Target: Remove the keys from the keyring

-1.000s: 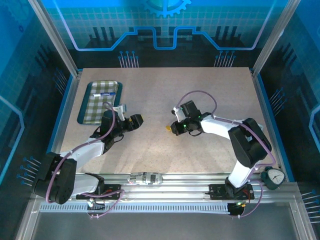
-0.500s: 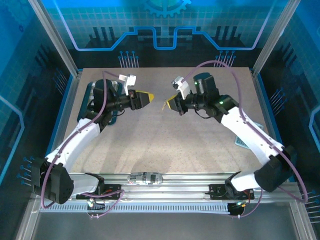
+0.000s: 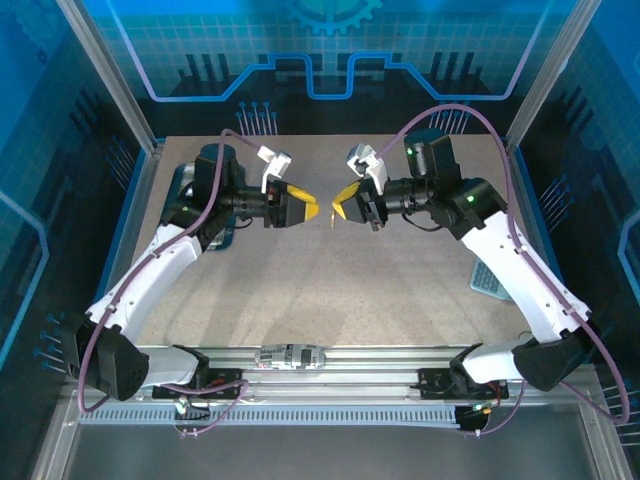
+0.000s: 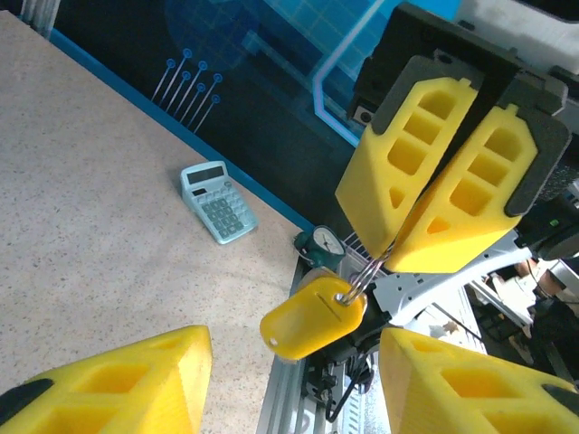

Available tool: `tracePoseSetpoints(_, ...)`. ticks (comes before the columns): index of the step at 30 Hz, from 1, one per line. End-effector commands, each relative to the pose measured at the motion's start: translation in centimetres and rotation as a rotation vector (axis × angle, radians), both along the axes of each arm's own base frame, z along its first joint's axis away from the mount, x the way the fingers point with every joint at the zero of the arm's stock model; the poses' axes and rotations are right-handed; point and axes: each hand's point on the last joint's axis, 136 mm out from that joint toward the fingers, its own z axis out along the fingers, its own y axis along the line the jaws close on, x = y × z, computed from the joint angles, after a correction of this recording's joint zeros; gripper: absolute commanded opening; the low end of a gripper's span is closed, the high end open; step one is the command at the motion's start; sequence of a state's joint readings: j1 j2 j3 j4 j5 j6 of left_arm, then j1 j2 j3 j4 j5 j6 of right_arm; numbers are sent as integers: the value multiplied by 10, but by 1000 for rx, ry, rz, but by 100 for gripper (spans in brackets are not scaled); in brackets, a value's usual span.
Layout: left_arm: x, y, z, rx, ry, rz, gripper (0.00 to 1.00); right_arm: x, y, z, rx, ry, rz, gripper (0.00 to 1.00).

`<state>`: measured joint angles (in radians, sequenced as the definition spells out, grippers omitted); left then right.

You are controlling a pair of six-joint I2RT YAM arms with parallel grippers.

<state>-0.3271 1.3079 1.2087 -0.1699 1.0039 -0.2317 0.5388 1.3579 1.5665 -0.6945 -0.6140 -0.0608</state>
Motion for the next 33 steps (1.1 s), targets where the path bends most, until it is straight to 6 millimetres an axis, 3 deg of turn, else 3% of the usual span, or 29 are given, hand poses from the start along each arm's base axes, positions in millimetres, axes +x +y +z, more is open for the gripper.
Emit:
tracePoseSetpoints(1,-19,-7,8,-23,-62,-82,51,-14,6,0,-1,21,60,11)
tracePoseSetpoints(10,-28,-24,-1,0,-79,-126,42,-15,12,1,14,20,82,10)
tracePoseSetpoints(14,-29,-27,1,-2,-96,-131,31,-16,14,2,21,26,92,9)
tracePoseSetpoints(20,-35,-29,1,-5,-102,-150,1,-16,14,5,35,17,92,9)
tracePoseSetpoints(23,-35,-29,1,-2,-119,-139,0,-15,14,6,33,12,82,10)
tracePoseSetpoints(26,-30,-27,0,14,-155,-96,0,-5,8,7,27,-18,10,31)
tracePoseSetpoints(30,-9,-19,-1,44,-254,63,0,19,-16,9,52,-84,-171,65)
tracePoseSetpoints(31,-2,-16,-1,51,-289,119,0,25,-23,11,76,-96,-218,77)
tracePoseSetpoints(32,2,-13,-1,53,-323,152,0,30,-29,12,103,-101,-262,98)
tracePoseSetpoints(33,6,-10,0,52,-366,190,0,33,-34,13,143,-110,-290,100)
